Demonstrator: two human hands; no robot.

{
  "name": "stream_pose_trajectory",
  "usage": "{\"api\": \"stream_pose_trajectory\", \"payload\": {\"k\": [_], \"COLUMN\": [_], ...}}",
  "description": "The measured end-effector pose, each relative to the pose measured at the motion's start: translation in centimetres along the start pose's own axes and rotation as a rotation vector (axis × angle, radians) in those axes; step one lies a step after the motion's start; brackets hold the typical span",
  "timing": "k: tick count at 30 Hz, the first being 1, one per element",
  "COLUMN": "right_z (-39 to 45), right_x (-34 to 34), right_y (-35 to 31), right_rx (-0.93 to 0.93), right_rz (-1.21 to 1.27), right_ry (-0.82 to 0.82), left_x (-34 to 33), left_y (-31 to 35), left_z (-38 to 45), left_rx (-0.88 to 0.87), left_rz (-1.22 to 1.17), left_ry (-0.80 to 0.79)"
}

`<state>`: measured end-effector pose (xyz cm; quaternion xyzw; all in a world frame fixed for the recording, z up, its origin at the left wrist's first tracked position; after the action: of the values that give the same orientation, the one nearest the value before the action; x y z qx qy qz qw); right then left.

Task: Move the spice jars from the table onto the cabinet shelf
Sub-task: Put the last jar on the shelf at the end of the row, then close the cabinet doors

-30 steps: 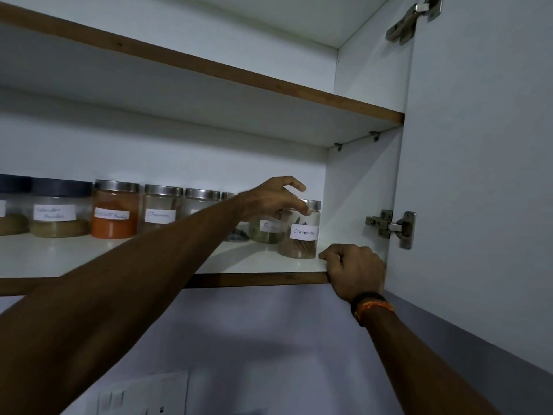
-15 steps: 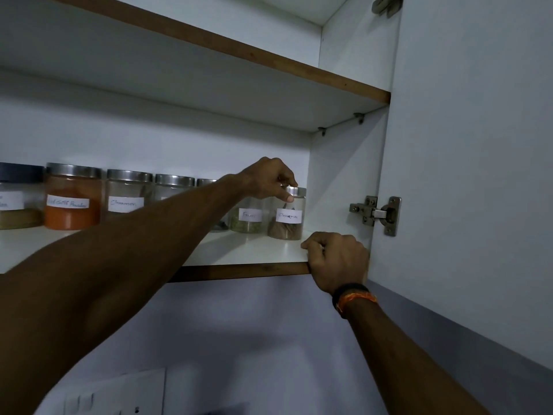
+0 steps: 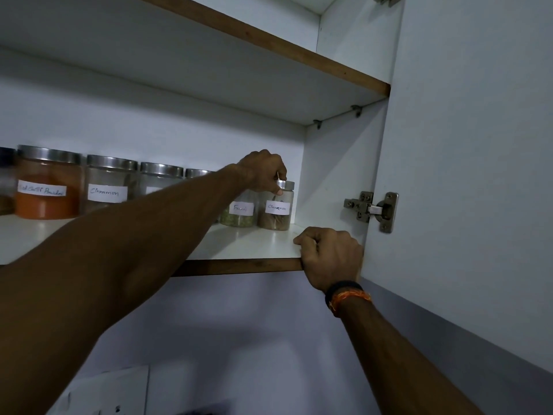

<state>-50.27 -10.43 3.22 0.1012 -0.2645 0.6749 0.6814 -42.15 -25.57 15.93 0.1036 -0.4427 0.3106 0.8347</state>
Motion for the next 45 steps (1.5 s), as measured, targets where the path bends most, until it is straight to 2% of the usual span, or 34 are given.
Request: {"api": "stream_pose_trajectory", "payload": {"k": [19,23,28,34,40,45], "right_z": [0.0,0.0,-0.1,-0.4,-0.8,-2.0], "right_x": [0.1,0.1,0.3,0.7,0.9,1.0], "right_y": [-0.2,-0.1,-0.2,-0.5,-1.1,-3.7], "right_rx": [0.002,0.006,0.009,0.012,-0.037,0.004], "right_rz": [-0.005,-0.008,-0.005,-0.011,-0.048,-0.139], "right_ry": [0.004,-0.007,-0.001,-0.017,-0.132,-0.251], "left_x": [-1.0,-0.6,0.6,3.2,4.4,4.6], "left_y": [-0.7,-1.1,-1.6,-0.9,0.4,0.4], "left_z": [0.5,0.3,-1.3,-5.3,-11.2,-16.5], "left_rx": [0.063,0.084,0.116,0.085,0.060,0.120], "left_rz": [0.040,-0.015,-0.059,0.042,0.116,0.050], "left_ry": [0.009,-0.035,-0.008,-0.119,-0.262,-0.337]}}
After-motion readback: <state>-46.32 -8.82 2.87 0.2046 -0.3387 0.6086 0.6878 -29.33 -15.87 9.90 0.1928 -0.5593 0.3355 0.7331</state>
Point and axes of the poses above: each hand's wrist, its own z-axis towards the middle knuckle, its own x-axis out of the back of the hand, y = z × x, the point moved 7 cm from there along z, towards the middle knuckle, and after that the axes turned 4 degrees about x, right-handed, at the moved point
